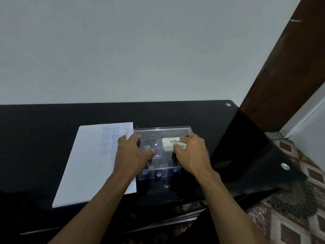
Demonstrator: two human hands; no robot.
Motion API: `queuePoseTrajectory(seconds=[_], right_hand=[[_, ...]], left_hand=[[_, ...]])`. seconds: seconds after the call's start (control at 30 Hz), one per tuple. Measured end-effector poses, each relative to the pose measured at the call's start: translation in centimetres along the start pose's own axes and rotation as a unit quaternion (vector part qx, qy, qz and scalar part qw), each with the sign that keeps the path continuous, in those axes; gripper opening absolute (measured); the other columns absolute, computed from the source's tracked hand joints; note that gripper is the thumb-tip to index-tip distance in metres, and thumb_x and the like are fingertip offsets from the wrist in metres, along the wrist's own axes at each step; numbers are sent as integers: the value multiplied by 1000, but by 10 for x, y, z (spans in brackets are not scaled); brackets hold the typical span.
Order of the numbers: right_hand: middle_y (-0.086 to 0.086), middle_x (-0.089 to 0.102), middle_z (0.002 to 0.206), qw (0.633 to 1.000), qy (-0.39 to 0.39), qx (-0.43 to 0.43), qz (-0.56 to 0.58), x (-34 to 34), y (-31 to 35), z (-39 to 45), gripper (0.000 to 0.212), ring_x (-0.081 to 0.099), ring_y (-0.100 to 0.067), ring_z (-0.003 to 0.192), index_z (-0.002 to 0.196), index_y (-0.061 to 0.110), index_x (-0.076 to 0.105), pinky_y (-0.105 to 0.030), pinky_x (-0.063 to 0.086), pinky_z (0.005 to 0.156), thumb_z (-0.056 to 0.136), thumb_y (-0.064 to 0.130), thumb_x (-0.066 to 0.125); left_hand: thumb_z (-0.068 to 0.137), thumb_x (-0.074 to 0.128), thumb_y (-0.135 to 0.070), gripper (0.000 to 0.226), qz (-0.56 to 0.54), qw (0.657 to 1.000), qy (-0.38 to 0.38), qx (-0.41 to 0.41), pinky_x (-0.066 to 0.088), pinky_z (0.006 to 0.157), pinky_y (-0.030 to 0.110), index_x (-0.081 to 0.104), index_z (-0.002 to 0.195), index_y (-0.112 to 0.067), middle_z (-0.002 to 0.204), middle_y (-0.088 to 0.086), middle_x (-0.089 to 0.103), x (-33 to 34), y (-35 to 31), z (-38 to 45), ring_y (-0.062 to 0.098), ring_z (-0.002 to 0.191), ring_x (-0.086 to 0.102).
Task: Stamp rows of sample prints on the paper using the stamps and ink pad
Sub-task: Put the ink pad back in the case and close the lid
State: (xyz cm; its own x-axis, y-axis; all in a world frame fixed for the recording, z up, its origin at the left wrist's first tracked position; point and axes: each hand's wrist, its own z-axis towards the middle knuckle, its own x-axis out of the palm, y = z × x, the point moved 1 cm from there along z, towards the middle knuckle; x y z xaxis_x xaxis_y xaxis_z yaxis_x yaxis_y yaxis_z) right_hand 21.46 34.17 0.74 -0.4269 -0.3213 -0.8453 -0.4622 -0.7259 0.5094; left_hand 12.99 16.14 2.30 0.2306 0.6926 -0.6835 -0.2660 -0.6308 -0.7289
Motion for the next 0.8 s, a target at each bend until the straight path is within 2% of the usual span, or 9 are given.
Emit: queuePoseTrajectory(seconds=[0.4, 0.6, 0.67, 0.73, 0.8], right_hand=[[-2, 62, 118, 999, -7, -42, -13, 2, -4, 0, 37, 55, -24, 114, 110, 16, 71, -39, 55, 87, 87, 40, 54], [-3, 46, 140, 999, -4, -31, -27, -6, 1, -7, 39, 49, -22, 122, 124, 20, 62, -34, 47, 91, 92, 42, 56], [-7, 29, 154, 999, 0, -14, -41, -8, 0, -8, 46, 51, -25, 123, 129, 22, 55, -36, 49, 91, 92, 49, 55], [-9, 14, 160, 999, 7, 16, -37, -9, -4, -10, 56, 56, -27, 119, 135, 24, 48, -36, 50, 86, 90, 56, 55], [-8, 19, 158, 999, 18, 34, -1, -6, -14, -14, 62, 58, -22, 114, 136, 28, 46, -32, 49, 84, 86, 62, 56]], left_hand=[[80, 79, -46, 59, 4, 1000, 0, -7, 35, 80, 25, 58, 128, -18, 137, 8, 47, 2, 1, -1, 9, 94, 40], [82, 78, -45, 61, 6, 1000, 5, -3, 34, 83, 23, 57, 132, -18, 144, 8, 42, 0, 2, -3, 8, 98, 40], [84, 76, -45, 62, 3, 1000, 10, -1, 35, 88, 24, 55, 136, -19, 148, 8, 39, 0, 4, -5, 13, 108, 46], [85, 73, -49, 67, -5, 1000, 15, 2, 38, 100, 30, 51, 142, -21, 154, 6, 36, 3, 12, -7, 21, 130, 44], [84, 67, -61, 73, -23, 999, 16, 18, 35, 109, 37, 48, 145, -27, 157, 1, 36, 5, 25, -11, 20, 140, 37]])
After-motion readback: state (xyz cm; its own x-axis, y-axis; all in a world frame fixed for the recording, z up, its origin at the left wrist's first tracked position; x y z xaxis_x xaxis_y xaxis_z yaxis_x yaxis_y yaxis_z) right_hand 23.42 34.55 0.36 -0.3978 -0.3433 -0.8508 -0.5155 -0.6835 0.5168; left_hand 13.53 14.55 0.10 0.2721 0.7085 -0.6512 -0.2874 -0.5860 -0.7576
